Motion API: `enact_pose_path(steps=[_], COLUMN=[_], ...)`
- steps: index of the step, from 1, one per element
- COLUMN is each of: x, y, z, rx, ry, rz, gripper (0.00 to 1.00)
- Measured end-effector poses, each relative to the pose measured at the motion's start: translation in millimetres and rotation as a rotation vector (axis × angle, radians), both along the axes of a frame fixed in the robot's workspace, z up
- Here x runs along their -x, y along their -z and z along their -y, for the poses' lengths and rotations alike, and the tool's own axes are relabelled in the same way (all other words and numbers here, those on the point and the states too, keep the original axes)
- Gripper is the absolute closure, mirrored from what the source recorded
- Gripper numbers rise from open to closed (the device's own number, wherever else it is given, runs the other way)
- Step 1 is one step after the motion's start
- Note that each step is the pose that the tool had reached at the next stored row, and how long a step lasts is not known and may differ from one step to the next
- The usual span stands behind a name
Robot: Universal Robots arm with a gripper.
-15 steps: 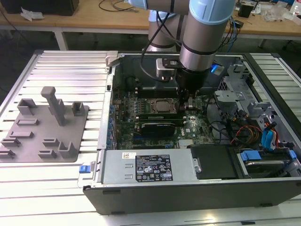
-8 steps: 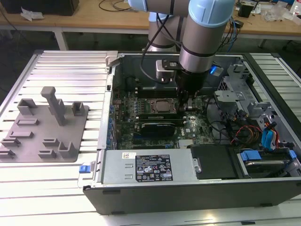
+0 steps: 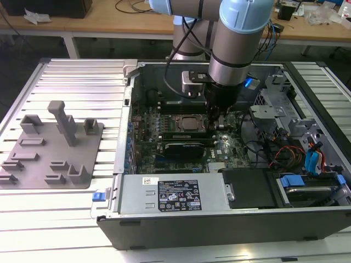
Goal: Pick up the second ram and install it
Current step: 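Press down the second ram until it locks into place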
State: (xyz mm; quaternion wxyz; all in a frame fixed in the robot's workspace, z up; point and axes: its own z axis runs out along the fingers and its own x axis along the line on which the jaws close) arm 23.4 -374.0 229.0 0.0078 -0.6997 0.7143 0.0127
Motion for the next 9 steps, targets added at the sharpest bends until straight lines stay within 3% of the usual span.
enact_pose_path(steps=[9], x=[0.0], y=[-13.6], z=[-0.1], rx=[0.0002], ry=[0.000], rz=[0.0002], gripper=[0.92])
